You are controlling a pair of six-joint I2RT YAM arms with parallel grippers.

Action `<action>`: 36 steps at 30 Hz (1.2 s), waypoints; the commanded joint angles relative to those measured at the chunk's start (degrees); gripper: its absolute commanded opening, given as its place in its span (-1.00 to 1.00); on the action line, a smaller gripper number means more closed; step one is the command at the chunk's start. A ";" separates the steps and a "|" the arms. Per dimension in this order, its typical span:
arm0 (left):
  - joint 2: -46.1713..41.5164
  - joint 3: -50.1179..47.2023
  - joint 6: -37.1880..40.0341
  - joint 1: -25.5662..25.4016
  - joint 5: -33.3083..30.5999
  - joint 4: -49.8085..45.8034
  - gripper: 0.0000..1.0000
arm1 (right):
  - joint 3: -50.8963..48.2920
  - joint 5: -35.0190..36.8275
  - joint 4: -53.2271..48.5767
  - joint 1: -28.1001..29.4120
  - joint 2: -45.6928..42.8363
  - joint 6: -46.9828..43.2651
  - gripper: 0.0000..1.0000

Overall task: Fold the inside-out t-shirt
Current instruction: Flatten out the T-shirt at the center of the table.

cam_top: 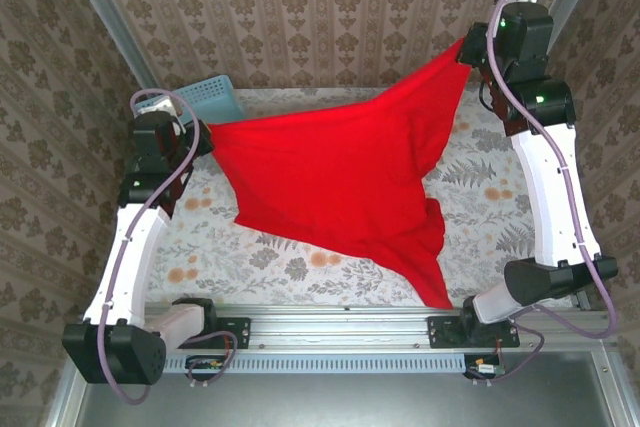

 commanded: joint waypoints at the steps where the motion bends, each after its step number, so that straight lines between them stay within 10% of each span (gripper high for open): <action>1: -5.83 1.29 1.54 -0.53 0.17 1.83 -1.00 | 1.62 1.18 -0.16 -0.22 -6.01 -0.53 -1.00; 16: -30.42 8.99 2.84 -1.28 0.35 -6.07 -1.00 | 20.67 -1.94 -10.80 -0.19 -22.98 0.35 -1.00; 28: -13.96 14.07 4.22 -1.33 0.39 -5.04 -1.00 | 35.13 3.08 -11.58 -0.15 -1.89 -4.59 -1.00; 36: -1.08 3.93 3.16 -3.69 -1.66 3.12 -1.00 | 18.23 2.60 -4.55 -0.12 7.00 -4.93 -1.00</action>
